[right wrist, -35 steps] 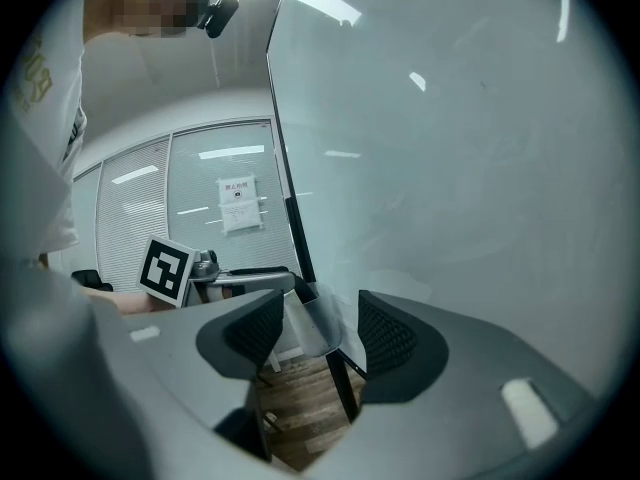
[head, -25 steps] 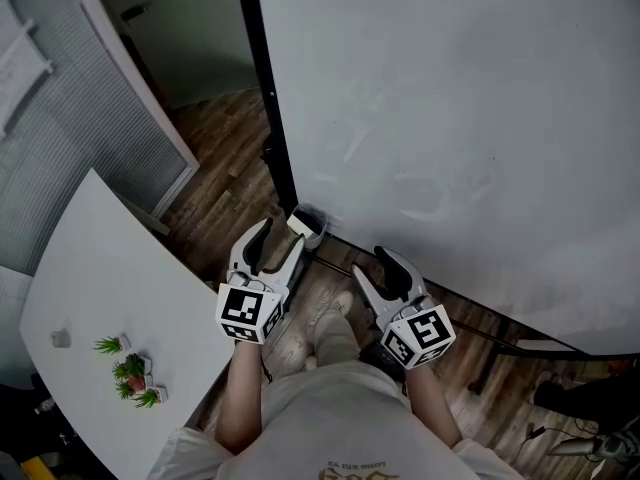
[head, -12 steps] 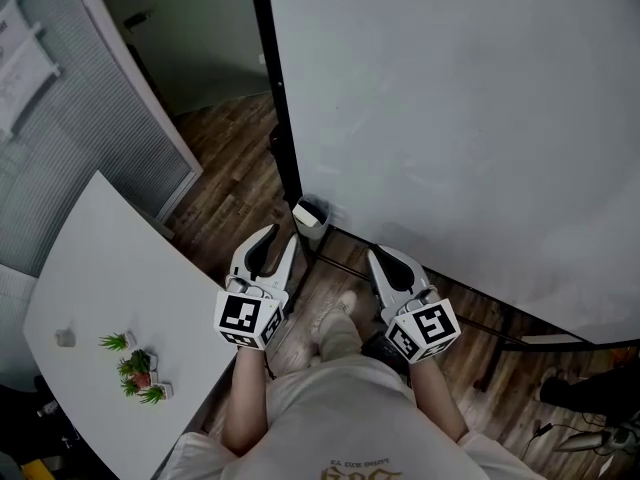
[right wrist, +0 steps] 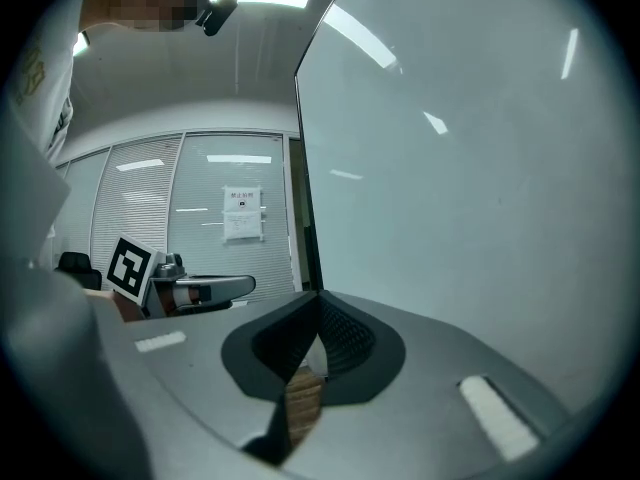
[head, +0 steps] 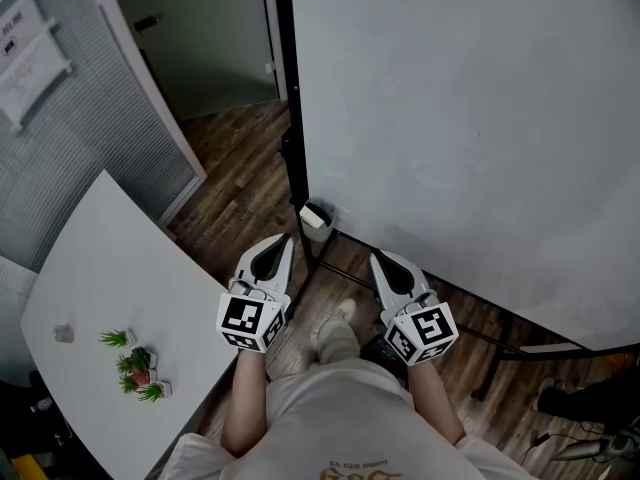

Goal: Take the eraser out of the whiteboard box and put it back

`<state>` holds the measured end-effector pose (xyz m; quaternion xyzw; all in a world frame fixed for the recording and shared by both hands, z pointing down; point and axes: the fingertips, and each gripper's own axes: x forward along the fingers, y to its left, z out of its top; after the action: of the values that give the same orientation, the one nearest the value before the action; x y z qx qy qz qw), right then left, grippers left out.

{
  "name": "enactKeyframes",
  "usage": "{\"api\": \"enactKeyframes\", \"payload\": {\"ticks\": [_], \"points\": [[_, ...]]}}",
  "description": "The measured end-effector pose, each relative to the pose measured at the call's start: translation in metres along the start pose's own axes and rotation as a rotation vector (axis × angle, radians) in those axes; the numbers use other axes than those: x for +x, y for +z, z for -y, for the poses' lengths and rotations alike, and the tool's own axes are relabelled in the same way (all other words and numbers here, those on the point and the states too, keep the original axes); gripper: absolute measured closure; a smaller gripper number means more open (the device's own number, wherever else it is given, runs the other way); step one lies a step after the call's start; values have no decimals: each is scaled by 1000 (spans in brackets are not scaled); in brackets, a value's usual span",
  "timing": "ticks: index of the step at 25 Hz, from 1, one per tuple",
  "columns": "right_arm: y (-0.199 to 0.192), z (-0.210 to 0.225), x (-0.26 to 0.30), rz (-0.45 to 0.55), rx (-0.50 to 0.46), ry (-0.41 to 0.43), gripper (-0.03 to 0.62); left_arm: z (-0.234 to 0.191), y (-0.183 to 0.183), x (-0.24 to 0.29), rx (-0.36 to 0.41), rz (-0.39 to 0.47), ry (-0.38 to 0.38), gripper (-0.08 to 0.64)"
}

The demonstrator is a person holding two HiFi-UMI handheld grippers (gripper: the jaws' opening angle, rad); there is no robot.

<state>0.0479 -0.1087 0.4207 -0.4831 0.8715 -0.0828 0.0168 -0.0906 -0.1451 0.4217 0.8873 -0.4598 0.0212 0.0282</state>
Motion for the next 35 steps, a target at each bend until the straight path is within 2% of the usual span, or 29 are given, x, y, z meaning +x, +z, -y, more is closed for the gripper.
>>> {"api": "enactKeyframes", "payload": {"ticks": [13, 35], "points": [[-4, -11, 2, -29, -26, 6, 581, -8, -2, -14, -3, -17, 31, 561], [-9, -6, -2, -59, -27, 13, 581, -4, -6, -9, -14, -36, 33, 561]]}}
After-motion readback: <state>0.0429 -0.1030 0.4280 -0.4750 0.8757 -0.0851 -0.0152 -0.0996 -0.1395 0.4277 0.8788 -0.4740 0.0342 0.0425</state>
